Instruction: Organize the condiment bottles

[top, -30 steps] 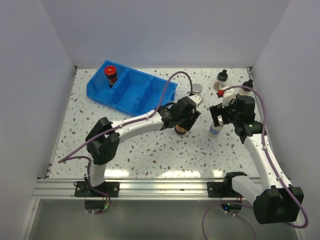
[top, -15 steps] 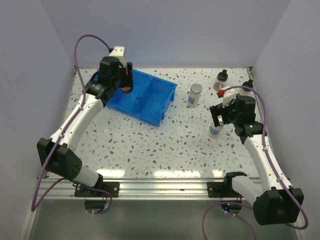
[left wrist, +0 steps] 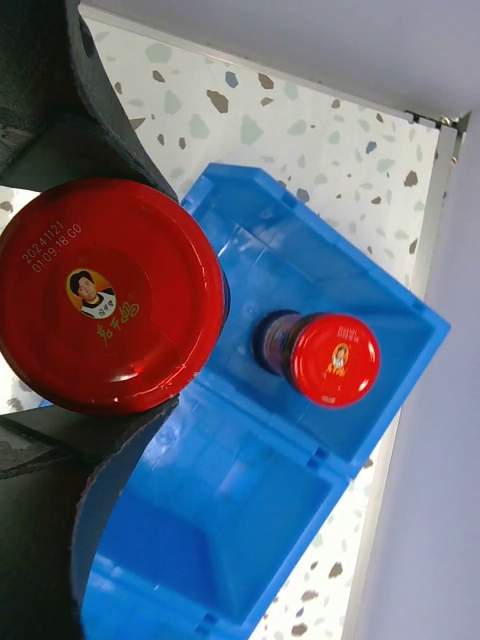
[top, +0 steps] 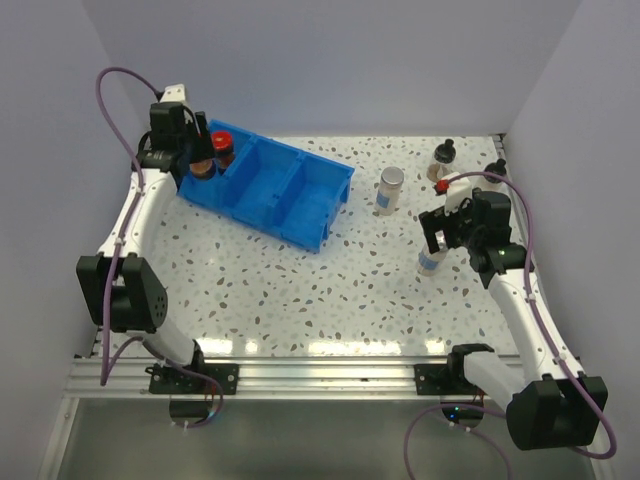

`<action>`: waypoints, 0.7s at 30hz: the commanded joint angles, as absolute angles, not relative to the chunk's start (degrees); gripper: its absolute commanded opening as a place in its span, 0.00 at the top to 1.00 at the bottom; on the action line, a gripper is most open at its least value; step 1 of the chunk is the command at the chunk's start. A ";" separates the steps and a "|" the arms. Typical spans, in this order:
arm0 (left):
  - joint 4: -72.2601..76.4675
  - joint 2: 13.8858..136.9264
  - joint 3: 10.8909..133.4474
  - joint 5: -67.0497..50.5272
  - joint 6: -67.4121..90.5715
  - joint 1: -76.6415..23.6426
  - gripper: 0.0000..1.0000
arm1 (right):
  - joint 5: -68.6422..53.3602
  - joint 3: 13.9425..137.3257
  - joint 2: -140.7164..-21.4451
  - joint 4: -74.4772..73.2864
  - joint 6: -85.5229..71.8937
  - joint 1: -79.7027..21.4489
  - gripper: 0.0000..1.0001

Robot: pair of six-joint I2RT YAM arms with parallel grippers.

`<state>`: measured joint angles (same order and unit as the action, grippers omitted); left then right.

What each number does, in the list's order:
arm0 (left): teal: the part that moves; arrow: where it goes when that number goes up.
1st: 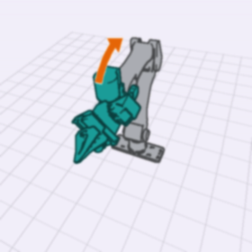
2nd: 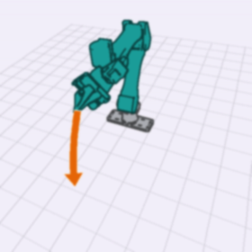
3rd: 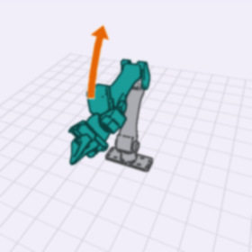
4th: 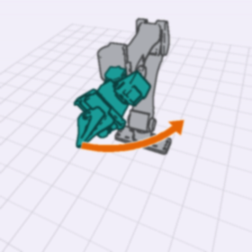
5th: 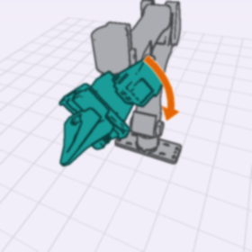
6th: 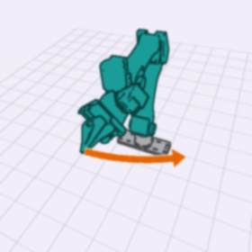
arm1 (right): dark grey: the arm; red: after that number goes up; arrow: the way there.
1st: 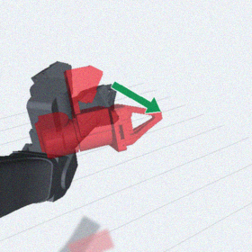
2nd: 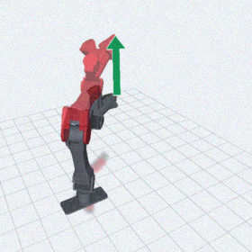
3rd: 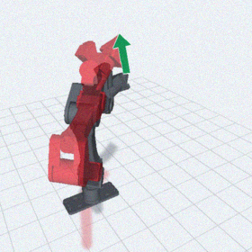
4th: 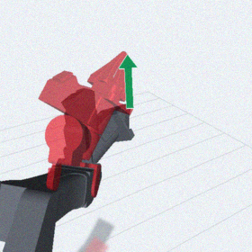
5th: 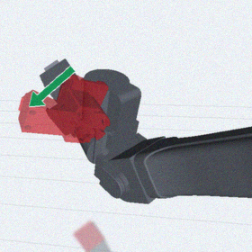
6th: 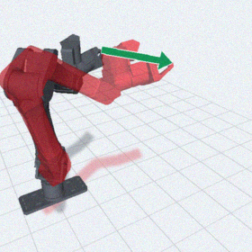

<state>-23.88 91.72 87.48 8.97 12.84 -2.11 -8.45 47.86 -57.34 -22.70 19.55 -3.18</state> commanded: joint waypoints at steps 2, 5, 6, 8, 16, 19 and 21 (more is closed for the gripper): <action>-14.85 94.12 94.91 7.30 13.62 -0.09 1.00 | -8.26 48.87 -56.42 -21.01 20.13 -2.90 0.02; -15.64 97.90 97.46 6.68 13.36 1.67 1.00 | -8.26 48.87 -56.34 -20.92 20.21 -2.90 0.01; -15.91 98.61 97.91 6.51 13.36 1.84 1.00 | -8.17 48.87 -56.34 -20.92 20.30 -2.90 0.02; -16.08 100.01 98.96 6.07 13.18 2.28 1.00 | -8.09 48.78 -56.34 -21.01 20.30 -2.90 0.01; -16.61 105.82 100.46 5.01 13.10 3.08 1.00 | -8.00 48.78 -56.42 -20.83 20.39 -2.90 0.01; -16.53 107.22 100.20 4.83 13.01 3.08 1.00 | -7.91 48.78 -56.43 -20.83 20.39 -2.90 0.02; -16.09 107.75 99.41 4.75 12.75 3.08 1.00 | -7.91 48.78 -56.51 -20.83 20.48 -2.90 0.01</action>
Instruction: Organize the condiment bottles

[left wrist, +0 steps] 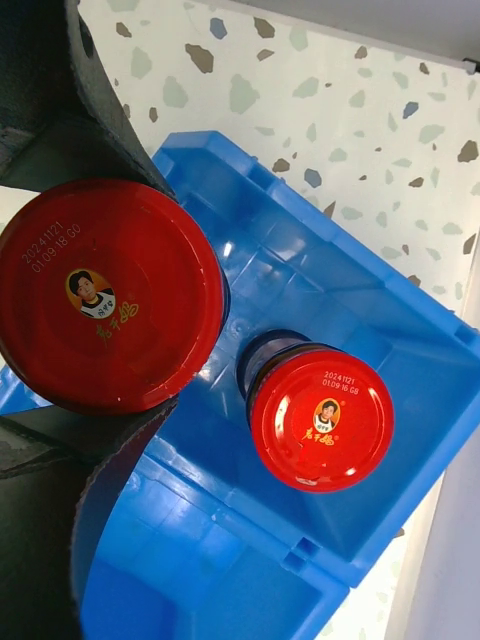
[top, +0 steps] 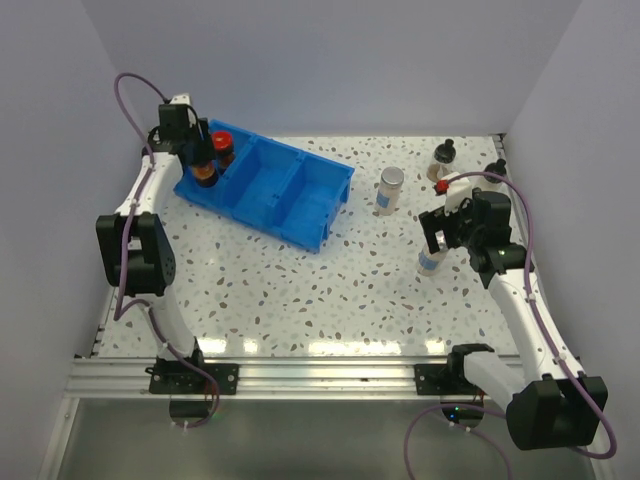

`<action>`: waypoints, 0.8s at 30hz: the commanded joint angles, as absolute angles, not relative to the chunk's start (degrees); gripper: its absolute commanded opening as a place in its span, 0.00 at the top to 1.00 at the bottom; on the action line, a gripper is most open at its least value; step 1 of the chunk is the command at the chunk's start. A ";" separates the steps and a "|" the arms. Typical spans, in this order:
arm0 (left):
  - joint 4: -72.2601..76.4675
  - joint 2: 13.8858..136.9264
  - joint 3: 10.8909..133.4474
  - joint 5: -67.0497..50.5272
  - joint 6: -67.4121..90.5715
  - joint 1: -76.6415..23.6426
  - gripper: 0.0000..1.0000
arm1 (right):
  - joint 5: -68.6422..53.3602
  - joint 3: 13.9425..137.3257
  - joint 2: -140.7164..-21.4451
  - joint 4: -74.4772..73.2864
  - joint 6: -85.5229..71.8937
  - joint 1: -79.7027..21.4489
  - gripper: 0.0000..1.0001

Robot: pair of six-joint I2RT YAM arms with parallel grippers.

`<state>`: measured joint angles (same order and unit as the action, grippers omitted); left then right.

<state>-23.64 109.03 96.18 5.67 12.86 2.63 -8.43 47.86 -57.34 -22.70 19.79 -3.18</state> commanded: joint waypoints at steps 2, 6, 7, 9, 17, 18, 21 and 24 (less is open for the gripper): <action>-15.74 108.54 99.14 4.48 12.66 3.08 1.00 | -7.91 48.78 -56.60 -20.92 20.48 -2.90 0.01; -15.64 110.04 98.53 4.13 12.31 3.16 1.00 | -7.91 48.87 -56.60 -20.92 20.48 -2.90 0.01; -15.64 110.30 98.53 4.13 12.30 3.16 1.00 | -7.91 48.69 -56.60 -20.83 20.48 -2.90 0.02; -15.73 111.18 98.61 4.04 12.04 3.16 0.97 | -7.82 48.69 -56.60 -20.83 20.57 -2.81 0.01; -16.17 113.38 98.88 3.52 11.78 3.08 0.76 | -8.00 48.69 -56.34 -20.92 20.74 -2.90 0.01; -16.26 113.55 98.79 3.43 11.78 3.08 0.74 | -8.00 48.60 -56.34 -20.92 20.83 -2.90 0.02; -16.26 113.73 98.53 3.25 11.95 3.08 0.63 | -8.09 48.60 -56.34 -20.92 20.83 -2.90 0.01; -16.08 113.56 98.18 3.08 12.13 3.08 0.52 | -8.17 48.60 -56.25 -20.83 20.92 -2.90 0.01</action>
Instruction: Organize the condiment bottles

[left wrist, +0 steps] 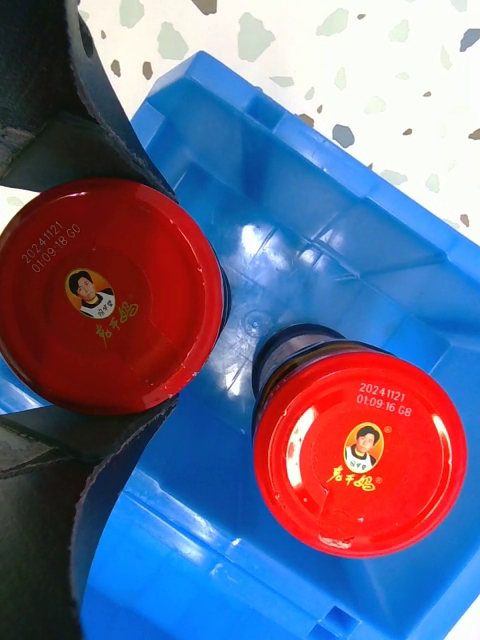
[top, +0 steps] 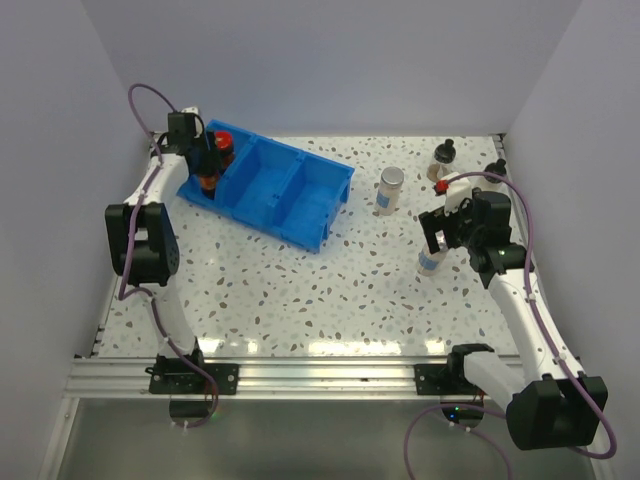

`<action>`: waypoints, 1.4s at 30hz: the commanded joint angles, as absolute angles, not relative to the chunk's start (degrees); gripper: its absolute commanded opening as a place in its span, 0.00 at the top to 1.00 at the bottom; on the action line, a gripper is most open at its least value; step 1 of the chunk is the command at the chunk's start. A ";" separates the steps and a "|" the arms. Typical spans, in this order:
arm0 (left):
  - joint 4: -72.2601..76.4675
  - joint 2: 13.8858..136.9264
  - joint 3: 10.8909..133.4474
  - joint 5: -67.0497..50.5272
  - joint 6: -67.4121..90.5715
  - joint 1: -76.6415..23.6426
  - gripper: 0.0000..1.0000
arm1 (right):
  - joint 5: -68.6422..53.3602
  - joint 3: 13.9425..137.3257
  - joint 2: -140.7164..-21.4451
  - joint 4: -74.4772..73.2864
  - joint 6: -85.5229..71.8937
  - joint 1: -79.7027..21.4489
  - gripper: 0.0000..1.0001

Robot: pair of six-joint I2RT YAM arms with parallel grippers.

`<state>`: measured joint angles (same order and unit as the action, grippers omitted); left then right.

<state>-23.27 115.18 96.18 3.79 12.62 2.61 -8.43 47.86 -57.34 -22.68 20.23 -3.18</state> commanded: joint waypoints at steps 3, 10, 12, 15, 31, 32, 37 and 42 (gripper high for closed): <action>-15.82 113.20 97.65 3.16 12.22 3.08 0.40 | -8.17 48.60 -56.16 -20.83 20.92 -2.90 0.01; -15.91 111.80 96.59 3.78 12.22 3.08 0.17 | -8.44 48.52 -56.08 -20.92 21.01 -2.90 0.02; -15.73 111.18 96.15 3.78 12.30 3.16 0.14 | -8.61 48.52 -55.99 -21.00 21.09 -2.90 0.01; -15.56 110.13 95.63 3.52 12.30 3.08 0.13 | -8.96 48.52 -55.90 -21.01 21.44 -2.90 0.01; -6.25 80.53 69.45 7.04 12.57 2.99 0.00 | -22.40 46.67 -54.32 -22.15 27.16 -2.99 0.01; -5.28 75.72 65.17 6.60 12.92 2.99 0.00 | -24.33 46.58 -54.32 -21.80 27.07 -2.99 0.02; -3.69 62.51 53.45 0.28 15.91 2.99 0.00 | -29.53 51.48 -59.32 -22.32 25.14 -3.69 0.01; -4.74 51.52 43.17 -4.39 16.08 2.90 0.00 | -27.61 59.14 -67.57 -25.22 24.17 -5.44 0.01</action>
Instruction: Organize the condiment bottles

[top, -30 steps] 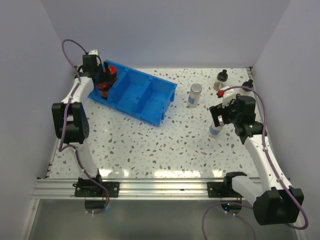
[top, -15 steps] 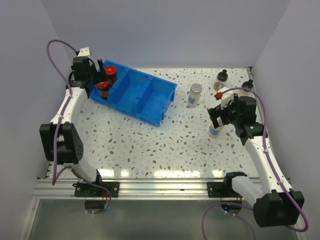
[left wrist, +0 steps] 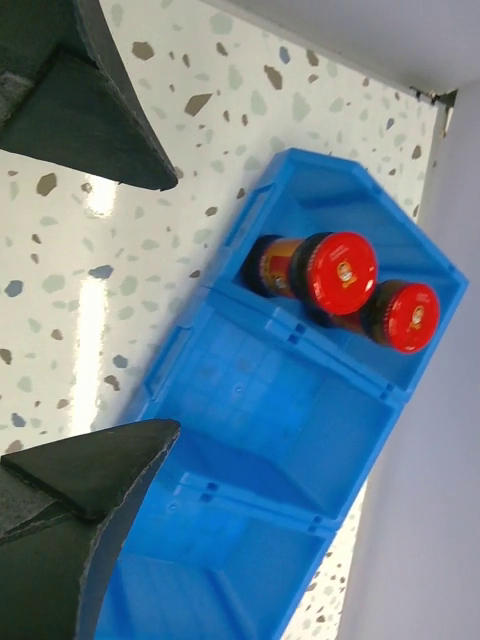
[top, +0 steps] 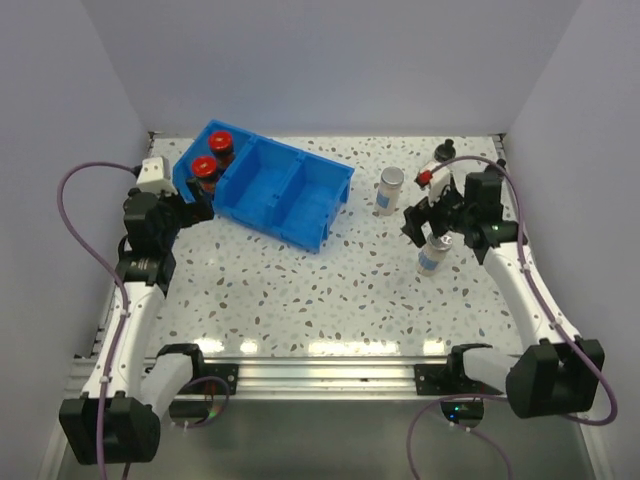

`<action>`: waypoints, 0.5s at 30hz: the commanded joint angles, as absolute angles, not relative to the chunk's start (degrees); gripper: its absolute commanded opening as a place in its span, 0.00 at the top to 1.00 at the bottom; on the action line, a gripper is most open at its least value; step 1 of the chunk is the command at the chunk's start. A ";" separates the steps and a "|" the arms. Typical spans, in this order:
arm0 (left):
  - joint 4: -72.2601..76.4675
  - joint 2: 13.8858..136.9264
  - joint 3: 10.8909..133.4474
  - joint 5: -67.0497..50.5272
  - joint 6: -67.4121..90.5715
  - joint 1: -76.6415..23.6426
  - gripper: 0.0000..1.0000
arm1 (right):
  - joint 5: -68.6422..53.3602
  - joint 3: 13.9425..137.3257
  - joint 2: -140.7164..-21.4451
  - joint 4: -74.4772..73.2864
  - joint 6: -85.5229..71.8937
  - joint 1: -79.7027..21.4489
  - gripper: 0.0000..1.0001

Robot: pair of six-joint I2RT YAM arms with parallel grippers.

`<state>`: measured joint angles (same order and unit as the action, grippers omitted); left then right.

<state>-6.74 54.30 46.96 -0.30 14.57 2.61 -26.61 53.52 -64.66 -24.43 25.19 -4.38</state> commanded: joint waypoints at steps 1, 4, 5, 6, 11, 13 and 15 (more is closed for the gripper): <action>-4.57 49.15 41.94 -5.53 15.82 2.90 0.00 | -26.99 61.59 -70.81 -25.57 24.00 -5.88 0.01; -3.60 45.54 37.45 -7.11 15.47 2.90 0.00 | -23.04 65.91 -76.61 -26.19 22.68 -7.99 0.01; -4.13 45.09 37.53 -7.55 15.38 2.90 0.00 | -21.29 66.96 -78.29 -26.28 21.02 -8.69 0.01; -4.39 44.65 37.70 -8.08 14.95 2.81 0.00 | -19.09 68.10 -79.79 -26.02 19.44 -9.75 0.01; -4.92 43.16 37.44 -8.44 14.94 2.73 0.00 | -9.24 76.37 -88.49 -27.07 11.71 -11.60 0.01; -5.10 42.54 37.44 -8.09 14.85 2.81 0.00 | -7.13 78.57 -90.26 -26.37 9.50 -12.04 0.02; -5.01 42.28 37.27 -8.00 14.85 2.90 0.00 | -4.23 80.67 -92.79 -25.84 6.60 -12.48 0.01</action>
